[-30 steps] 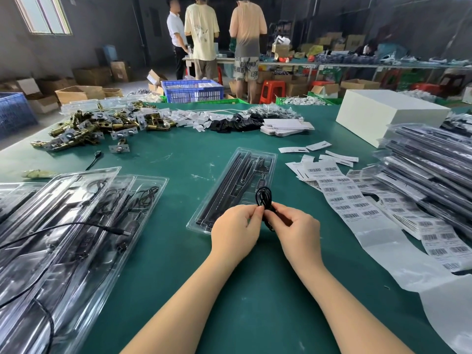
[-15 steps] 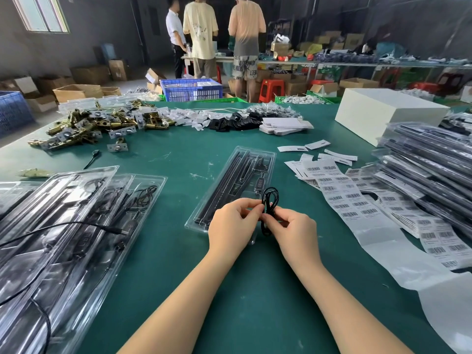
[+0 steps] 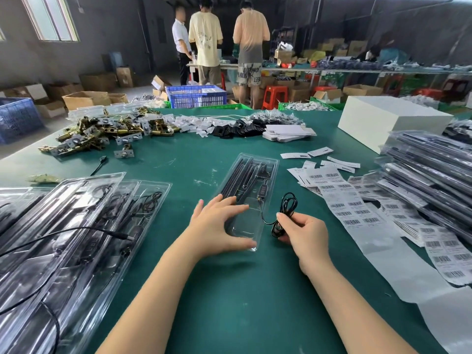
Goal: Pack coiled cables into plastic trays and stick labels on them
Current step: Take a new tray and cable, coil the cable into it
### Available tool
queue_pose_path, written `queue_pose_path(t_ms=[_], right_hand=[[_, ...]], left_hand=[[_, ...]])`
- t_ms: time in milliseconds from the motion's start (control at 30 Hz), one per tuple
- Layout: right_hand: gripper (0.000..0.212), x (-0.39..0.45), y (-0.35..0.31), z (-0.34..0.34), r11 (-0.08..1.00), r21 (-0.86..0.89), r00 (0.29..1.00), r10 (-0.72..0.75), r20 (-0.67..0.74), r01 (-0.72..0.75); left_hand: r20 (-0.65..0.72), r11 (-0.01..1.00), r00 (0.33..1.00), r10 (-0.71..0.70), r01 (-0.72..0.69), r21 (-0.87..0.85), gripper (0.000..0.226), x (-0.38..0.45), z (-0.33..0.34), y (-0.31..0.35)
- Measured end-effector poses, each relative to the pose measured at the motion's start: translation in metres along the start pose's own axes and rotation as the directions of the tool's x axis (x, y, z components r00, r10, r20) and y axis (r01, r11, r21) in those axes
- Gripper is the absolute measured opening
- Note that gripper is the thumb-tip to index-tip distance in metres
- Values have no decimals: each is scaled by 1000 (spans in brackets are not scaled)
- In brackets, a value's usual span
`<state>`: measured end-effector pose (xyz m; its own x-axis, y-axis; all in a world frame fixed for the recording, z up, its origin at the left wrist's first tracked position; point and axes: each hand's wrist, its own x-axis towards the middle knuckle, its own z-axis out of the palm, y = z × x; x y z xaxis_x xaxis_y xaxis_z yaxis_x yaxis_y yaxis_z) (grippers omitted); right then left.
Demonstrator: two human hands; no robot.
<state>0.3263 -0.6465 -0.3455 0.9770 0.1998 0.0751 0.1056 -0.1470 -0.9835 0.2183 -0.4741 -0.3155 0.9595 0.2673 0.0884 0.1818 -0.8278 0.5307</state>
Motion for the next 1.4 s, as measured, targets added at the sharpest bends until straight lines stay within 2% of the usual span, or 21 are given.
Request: queue_pose_path(t_ms=[67, 200, 300, 433, 533, 700, 900, 1033, 1133, 1200, 1300, 1400], right_hand=[[21, 0, 0, -1, 998, -52, 1000, -24, -8, 24], [19, 3, 0, -11, 999, -48, 1000, -18, -15, 17], [18, 7, 1, -22, 999, 17, 999, 31, -9, -30], [21, 7, 0, -25, 995, 68, 998, 66, 21, -68], [23, 8, -1, -24, 994, 68, 996, 79, 34, -81], [21, 10, 1, -26, 990, 87, 994, 106, 35, -109], [22, 11, 1, -26, 984, 114, 990, 134, 32, -137], [20, 11, -1, -26, 979, 136, 988, 151, 34, -155], [12, 11, -3, -27, 973, 145, 984, 170, 60, -177], [10, 11, -5, -27, 970, 142, 978, 185, 94, -197], [11, 10, -7, -23, 956, 166, 965, 218, 148, -241], [11, 9, -8, -19, 964, 126, 962, 211, 171, -234]], left_hand=[[85, 997, 996, -2, -5, 78, 85, -6, -3, -7], [60, 992, 998, 18, -26, 121, 64, -9, 3, -3], [25, 1000, 1000, 13, -13, 23, 48, -8, 7, 4], [69, 996, 997, 40, -45, 77, 54, -11, 12, 12], [1, 999, 1000, 20, -20, 32, 38, -11, 15, 18], [44, 999, 999, 18, -20, 40, 45, -11, 16, 17], [43, 992, 996, 80, -84, 89, 24, -12, 14, 18], [63, 899, 982, 177, -187, 395, 34, -13, 19, 22], [-12, 907, 983, 183, -164, 389, 46, -15, 22, 22], [-16, 902, 987, 158, -138, 409, 51, -15, 24, 24], [-32, 904, 995, 93, -71, 423, 53, -12, 27, 27], [-73, 912, 994, 85, -48, 408, 46, -12, 31, 28]])
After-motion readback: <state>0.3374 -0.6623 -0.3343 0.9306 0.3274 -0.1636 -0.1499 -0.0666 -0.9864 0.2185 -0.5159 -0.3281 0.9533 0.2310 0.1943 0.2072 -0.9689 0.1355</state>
